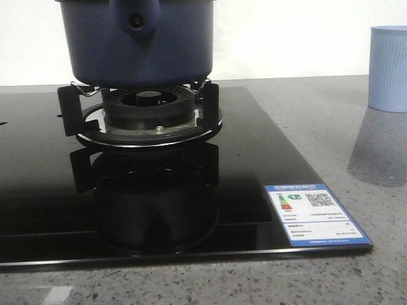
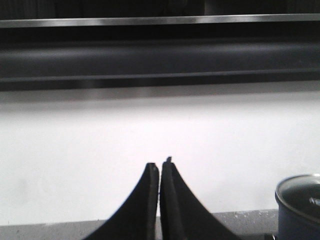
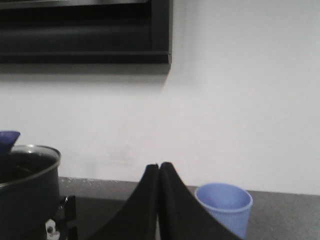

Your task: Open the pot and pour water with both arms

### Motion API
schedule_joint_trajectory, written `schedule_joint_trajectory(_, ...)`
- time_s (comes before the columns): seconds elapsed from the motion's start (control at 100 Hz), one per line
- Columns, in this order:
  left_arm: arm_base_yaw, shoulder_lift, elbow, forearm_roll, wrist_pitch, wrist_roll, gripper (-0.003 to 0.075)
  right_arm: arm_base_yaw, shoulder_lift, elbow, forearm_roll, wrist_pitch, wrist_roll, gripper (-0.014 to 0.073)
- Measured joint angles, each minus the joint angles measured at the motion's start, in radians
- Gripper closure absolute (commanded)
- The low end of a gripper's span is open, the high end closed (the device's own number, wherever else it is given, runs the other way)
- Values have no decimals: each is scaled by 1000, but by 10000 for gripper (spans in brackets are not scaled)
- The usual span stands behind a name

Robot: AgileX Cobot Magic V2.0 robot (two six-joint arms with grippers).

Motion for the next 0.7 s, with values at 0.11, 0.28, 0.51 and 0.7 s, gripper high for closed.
schedule_joint_trajectory(0.11,0,-123,90,-24,31,0,741,14,-77,98,-56,7,0,650)
schedule_joint_trajectory(0.28,0,-207,164,-43,106,0,741,19,-158,209,-108,-12,-2,650)
schedule_joint_trajectory(0.51,0,-213,185,-43,148,0,741,19,-170,286,-127,-21,-4,650)
schedule_joint_trajectory(0.7,0,-213,185,-43,148,0,741,19,-170,287,-127,-21,-4,650)
